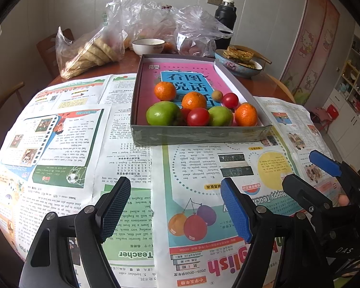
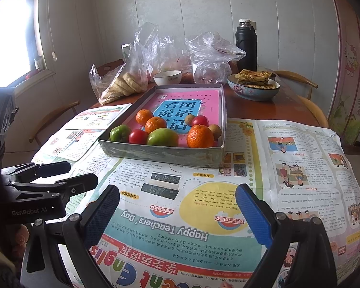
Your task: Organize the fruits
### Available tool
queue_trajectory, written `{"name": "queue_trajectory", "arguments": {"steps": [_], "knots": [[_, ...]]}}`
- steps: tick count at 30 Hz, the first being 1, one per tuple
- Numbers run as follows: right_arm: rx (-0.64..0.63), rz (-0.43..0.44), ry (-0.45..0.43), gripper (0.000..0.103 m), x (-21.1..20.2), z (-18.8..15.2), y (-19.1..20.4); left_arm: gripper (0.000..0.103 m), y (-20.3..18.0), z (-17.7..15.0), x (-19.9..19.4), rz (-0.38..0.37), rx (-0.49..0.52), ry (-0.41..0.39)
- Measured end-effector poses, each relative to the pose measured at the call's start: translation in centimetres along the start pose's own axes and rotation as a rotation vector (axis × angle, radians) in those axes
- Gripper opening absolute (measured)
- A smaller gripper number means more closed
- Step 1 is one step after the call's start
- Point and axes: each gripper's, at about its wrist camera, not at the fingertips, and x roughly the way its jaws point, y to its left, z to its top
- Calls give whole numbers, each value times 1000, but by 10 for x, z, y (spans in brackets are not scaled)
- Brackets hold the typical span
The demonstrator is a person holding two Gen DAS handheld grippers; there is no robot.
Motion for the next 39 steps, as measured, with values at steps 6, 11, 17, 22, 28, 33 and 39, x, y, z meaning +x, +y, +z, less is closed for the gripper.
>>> {"name": "queue_trajectory", "arguments": {"steps": [6,11,17,22,28,33,39], "knots": [[3,-5,-4,98,-1,0,-1,79,0,0,-1,12,4,-7],[5,-8,-8,98,-2,0,-2,79,-1,0,-1,17,10,-7],[5,-11,-9,98,-3,0,-2,79,0,0,-1,22,8,-9],[5,-10,-9,98,-2,0,-2,79,1,0,-3,27,8,-12],[6,-13,-3,98,-2,0,-1,79,1,0,-3,30,10,-12],[8,-15,-9,98,-3,0,-1,79,2,1,-5,42,11,-20],[9,-20,-9,98,-4,1,-3,79,2,1,-6,48,26,-22]]}}
